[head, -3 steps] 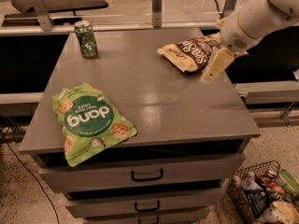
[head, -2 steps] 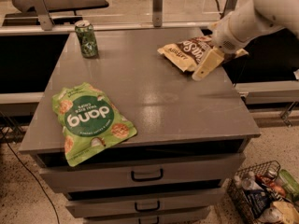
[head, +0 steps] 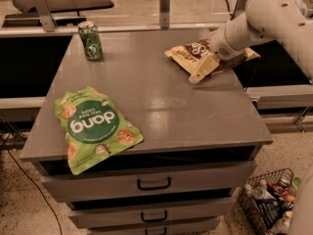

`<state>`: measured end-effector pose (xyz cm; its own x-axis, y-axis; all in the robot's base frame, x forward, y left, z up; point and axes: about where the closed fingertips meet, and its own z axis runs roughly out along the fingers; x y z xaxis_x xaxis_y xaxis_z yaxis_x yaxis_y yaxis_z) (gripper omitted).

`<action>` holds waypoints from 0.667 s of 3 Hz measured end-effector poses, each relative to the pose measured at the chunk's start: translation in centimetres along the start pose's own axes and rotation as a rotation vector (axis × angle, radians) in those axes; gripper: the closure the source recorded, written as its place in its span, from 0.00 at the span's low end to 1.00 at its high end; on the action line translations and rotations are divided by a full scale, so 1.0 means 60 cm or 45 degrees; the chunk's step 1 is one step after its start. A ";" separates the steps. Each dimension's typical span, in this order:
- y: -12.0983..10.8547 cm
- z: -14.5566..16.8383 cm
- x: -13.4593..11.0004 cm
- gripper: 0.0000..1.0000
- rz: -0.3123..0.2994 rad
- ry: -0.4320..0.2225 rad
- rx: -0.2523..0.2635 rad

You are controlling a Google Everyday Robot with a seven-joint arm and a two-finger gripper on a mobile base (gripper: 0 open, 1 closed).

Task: Move brown chip bag near green can

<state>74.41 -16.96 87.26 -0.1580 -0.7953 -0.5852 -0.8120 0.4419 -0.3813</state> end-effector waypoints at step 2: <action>-0.012 0.036 0.015 0.23 0.089 0.004 0.017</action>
Offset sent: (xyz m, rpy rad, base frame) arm 0.0222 -0.0058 -0.0183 0.0499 0.0179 -0.0935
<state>76.07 -17.06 85.45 -0.2159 -0.7636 -0.6086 -0.7913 0.5020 -0.3490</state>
